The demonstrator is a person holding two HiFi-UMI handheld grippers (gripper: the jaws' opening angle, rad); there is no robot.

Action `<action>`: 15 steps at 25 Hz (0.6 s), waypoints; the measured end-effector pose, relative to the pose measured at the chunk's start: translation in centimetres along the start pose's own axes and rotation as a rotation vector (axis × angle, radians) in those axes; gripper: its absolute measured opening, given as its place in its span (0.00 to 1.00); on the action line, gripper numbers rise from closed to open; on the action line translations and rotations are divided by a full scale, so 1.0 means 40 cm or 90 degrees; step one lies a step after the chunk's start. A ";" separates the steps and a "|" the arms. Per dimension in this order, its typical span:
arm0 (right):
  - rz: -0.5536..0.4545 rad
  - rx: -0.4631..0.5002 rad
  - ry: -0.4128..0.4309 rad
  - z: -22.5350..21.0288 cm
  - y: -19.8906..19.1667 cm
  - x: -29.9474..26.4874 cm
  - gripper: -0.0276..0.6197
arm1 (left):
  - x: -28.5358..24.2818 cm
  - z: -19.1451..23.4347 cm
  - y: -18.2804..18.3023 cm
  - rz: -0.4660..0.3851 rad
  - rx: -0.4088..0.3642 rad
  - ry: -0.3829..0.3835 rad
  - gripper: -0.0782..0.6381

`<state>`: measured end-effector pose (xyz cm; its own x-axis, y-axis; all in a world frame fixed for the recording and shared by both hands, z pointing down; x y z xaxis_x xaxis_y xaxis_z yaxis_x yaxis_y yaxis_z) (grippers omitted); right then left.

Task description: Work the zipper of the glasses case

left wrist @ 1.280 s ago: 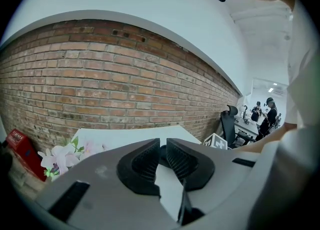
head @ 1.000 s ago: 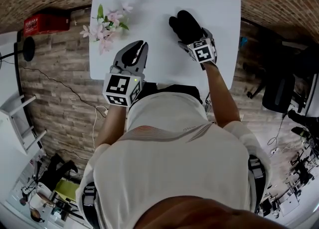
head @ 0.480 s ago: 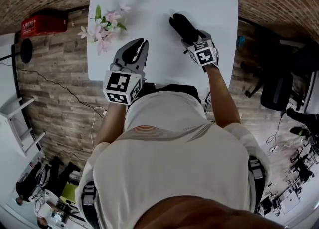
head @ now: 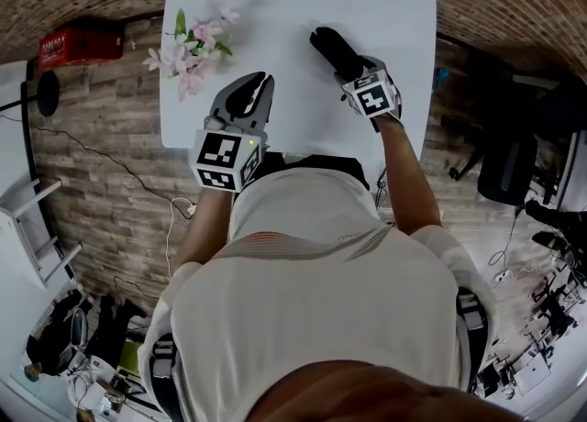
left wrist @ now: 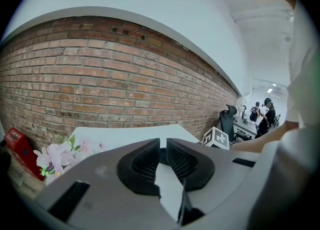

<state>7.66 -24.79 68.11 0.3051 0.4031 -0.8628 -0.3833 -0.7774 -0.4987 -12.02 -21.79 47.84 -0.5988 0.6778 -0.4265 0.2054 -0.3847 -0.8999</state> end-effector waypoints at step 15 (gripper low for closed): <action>-0.042 -0.017 -0.018 -0.008 0.019 0.037 0.49 | 0.003 -0.003 -0.001 -0.001 0.001 -0.002 0.17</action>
<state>8.10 -24.93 66.47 0.3045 0.4666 -0.8304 -0.3392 -0.7615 -0.5523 -12.01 -21.62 47.83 -0.6011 0.6766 -0.4253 0.2035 -0.3851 -0.9002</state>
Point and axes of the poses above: the fingertips, and each gripper's own axes: x backward along the fingers, z to its left, y out of its top, the point moved 2 cm from there along x, backward along the fingers, and after that the axes turned 8 degrees about -x, right-handed, at the moved point
